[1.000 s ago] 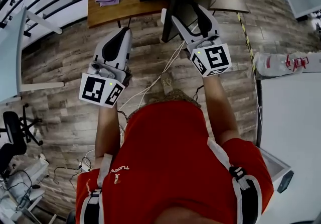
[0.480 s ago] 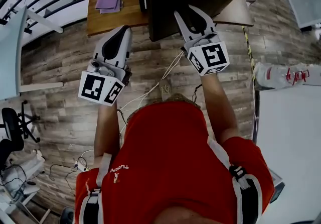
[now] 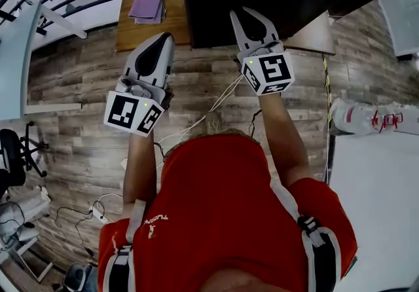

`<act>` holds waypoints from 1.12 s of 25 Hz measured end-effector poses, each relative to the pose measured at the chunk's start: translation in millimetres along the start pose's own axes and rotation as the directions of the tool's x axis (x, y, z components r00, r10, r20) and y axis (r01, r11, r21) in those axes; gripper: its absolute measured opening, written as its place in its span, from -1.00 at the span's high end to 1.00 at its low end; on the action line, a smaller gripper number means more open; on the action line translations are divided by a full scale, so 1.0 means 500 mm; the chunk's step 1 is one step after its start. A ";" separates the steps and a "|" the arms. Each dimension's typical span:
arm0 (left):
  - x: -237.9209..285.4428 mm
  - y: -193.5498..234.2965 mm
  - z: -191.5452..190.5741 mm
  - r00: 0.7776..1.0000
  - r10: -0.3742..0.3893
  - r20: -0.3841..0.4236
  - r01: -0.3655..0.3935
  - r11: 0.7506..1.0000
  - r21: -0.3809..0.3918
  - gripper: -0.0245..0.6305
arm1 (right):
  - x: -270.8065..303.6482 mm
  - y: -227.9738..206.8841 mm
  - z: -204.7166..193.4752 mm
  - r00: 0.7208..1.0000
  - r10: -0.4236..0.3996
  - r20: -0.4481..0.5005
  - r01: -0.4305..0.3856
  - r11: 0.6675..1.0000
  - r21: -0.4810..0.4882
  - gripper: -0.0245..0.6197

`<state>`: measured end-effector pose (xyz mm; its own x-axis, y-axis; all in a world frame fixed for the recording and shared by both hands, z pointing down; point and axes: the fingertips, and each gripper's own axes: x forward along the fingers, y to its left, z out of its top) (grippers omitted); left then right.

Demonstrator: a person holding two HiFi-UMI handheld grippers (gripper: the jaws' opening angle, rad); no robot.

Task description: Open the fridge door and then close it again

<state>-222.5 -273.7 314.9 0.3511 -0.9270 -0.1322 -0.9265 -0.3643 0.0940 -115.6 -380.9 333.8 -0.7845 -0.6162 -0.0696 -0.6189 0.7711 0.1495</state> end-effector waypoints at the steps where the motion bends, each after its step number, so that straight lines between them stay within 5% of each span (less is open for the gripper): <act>1: 0.006 0.003 0.000 1.000 0.004 0.002 -0.004 1.000 0.000 0.90 | 0.008 -0.005 -0.001 1.000 0.002 0.000 -0.002 1.000 0.000 0.80; 18: 0.073 0.012 -0.008 1.000 0.003 0.011 -0.003 1.000 -0.007 0.90 | 0.069 -0.033 -0.005 1.000 0.025 -0.013 -0.025 1.000 -0.004 0.84; 28: 0.029 -0.027 -0.006 0.999 -0.041 0.011 0.041 0.999 -0.013 0.90 | -0.010 0.088 0.042 0.985 0.168 0.032 -0.168 0.986 -0.008 0.84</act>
<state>-204.7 -282.6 314.9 0.3872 -0.9102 -0.1472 -0.9095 -0.4032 0.1009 -139.6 -340.7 319.7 -0.8781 -0.4727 -0.0747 -0.4783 0.8622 0.1666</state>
